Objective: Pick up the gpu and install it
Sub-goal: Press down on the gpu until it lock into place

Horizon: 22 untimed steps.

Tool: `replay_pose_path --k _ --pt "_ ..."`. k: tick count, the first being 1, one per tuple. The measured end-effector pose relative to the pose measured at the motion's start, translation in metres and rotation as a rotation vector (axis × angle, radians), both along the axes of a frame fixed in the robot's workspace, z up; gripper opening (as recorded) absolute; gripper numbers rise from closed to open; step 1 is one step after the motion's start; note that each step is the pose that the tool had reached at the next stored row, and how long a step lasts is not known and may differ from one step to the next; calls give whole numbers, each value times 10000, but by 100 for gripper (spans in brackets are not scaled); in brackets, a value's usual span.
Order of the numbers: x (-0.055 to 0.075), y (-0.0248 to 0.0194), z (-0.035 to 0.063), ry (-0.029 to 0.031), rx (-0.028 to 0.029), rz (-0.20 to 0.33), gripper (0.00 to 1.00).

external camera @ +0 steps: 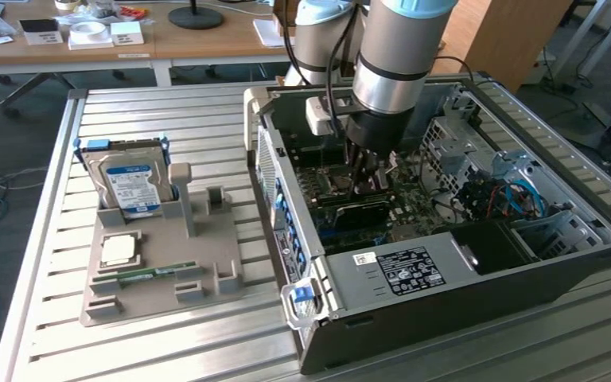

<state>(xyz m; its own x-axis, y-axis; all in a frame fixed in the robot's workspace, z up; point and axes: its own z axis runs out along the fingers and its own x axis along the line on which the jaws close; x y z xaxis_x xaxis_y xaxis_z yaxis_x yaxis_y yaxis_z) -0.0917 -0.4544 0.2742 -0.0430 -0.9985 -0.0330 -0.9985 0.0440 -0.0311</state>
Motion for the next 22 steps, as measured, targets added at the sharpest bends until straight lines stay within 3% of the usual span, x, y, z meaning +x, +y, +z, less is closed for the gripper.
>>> replay_pose_path --k 22 --pt "-1 -23 -26 0 0 -75 11"
